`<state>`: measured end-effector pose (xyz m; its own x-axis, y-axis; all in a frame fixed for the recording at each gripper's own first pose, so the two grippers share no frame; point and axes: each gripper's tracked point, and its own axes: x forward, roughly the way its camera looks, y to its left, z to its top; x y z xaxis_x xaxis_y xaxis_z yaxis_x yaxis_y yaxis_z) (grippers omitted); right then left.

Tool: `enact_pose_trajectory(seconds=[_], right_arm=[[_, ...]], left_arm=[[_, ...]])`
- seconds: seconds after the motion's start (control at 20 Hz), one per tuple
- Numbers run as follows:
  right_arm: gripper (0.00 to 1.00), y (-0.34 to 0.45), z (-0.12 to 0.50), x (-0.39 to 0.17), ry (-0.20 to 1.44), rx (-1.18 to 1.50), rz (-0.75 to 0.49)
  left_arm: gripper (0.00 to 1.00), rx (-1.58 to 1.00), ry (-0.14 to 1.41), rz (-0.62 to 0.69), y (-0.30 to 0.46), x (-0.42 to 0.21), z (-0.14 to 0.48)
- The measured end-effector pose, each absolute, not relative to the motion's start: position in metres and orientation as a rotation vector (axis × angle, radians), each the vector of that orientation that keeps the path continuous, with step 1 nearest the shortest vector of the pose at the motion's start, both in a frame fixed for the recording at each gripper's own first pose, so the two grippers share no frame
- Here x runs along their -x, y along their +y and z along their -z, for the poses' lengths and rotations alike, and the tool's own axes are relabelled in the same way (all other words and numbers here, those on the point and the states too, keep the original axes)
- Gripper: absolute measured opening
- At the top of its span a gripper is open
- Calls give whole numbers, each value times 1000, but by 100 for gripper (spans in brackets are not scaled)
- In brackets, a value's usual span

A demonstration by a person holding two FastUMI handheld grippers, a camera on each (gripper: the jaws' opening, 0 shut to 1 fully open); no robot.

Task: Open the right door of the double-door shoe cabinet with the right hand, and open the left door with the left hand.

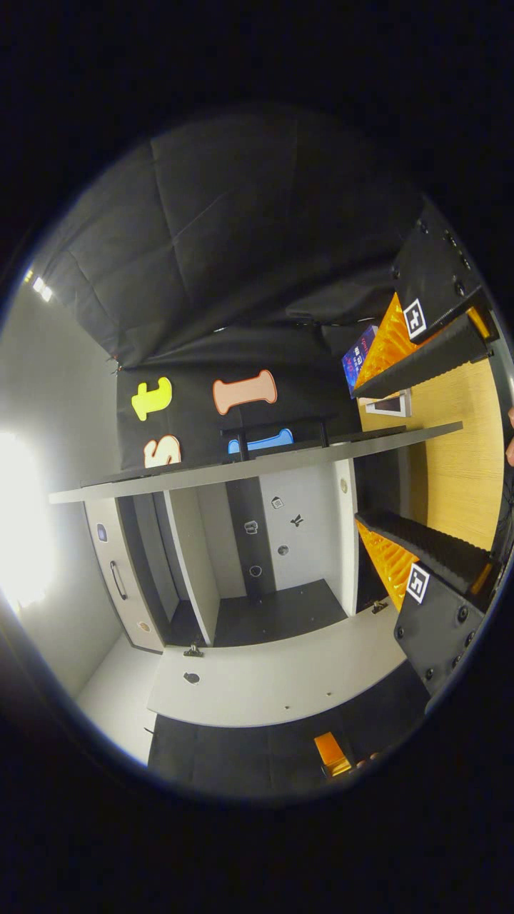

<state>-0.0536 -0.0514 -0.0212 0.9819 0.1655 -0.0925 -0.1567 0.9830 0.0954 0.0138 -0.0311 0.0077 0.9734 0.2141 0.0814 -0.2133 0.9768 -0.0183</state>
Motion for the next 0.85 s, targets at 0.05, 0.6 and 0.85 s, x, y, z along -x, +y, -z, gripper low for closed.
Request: enact_pose_trajectory(seconds=[0.05,0.6,0.85], right_arm=[[92,-55,21,54,100,-85,-172],[98,-66,20,41,108,-129,-186],[98,-46,17,36,100,-124,-196]], left_arm=[[94,10,-84,-222,-38,-11,-7],[92,-17,-69,-230,-70,-16,3],[92,-10,-67,-238,-57,-27,9]])
